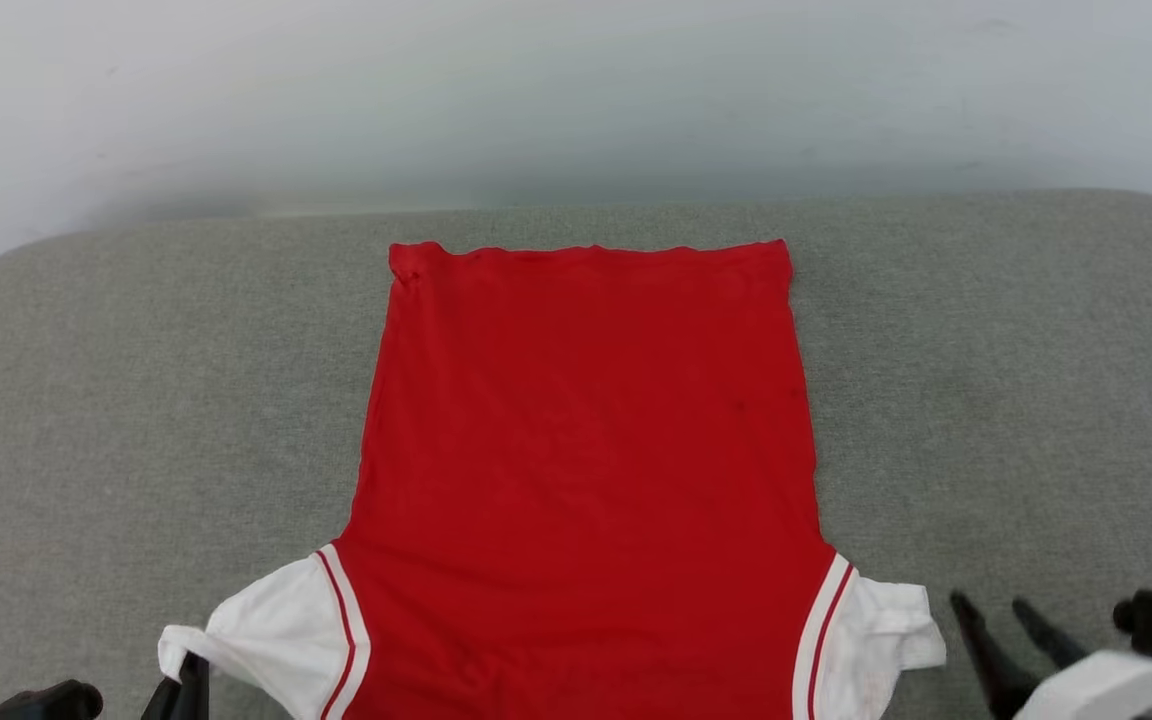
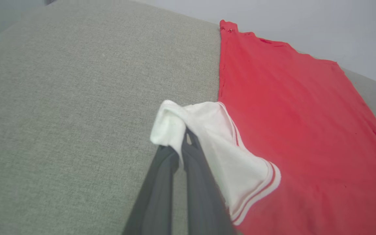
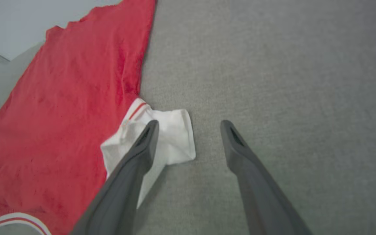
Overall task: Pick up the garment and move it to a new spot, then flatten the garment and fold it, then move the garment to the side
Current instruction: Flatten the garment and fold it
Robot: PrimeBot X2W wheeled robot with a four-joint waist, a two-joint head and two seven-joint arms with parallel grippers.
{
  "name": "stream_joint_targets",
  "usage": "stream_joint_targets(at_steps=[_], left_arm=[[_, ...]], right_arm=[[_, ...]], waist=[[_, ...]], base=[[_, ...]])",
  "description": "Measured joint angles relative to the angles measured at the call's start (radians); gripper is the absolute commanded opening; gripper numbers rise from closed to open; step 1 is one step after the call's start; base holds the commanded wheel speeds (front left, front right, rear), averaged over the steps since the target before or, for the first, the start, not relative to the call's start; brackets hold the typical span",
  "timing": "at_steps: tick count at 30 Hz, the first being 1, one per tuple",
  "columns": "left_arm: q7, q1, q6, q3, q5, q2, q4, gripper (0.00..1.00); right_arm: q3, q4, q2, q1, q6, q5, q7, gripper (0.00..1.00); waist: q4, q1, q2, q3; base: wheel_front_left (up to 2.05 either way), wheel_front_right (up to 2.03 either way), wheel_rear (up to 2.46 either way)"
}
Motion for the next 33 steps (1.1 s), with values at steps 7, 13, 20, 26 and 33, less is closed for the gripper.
stream_joint_targets(at_steps=[7,13,20,26,33], left_arm=[[-0.018,-0.07,0.006,-0.013,0.039,-0.009,-0.072,0.0],[-0.038,-0.19,-0.038,-0.043,0.066,-0.038,-0.082,0.0],[-0.071,-0.33,-0.114,-0.087,0.085,-0.106,-0.031,0.0],[-0.091,-0.407,-0.172,-0.114,0.105,-0.161,0.012,0.0],[-0.099,-0.46,-0.216,-0.127,0.119,-0.2,0.058,0.0]], right_arm=[[-0.066,-0.014,-0.011,-0.292,0.0,0.012,-0.036,1.0],[-0.096,0.181,-0.107,-0.56,0.0,0.033,0.036,1.0],[-0.084,0.408,-0.215,-0.903,0.0,-0.026,0.307,1.0],[-0.09,0.577,-0.247,-1.105,0.0,-0.117,0.503,1.0],[-0.116,0.678,-0.222,-1.189,0.0,-0.211,0.534,1.0]], waist=[[0.025,0.0002,0.0,0.058],[0.105,0.0004,0.0,0.11],[0.196,0.0005,0.0,0.22],[0.273,0.0004,0.0,0.317],[0.337,0.0004,0.0,0.397]], base=[[0.0,0.0,0.0],[0.0,0.0,0.0],[0.0,0.0,0.0],[0.0,0.0,0.0],[0.0,0.0,0.0]])
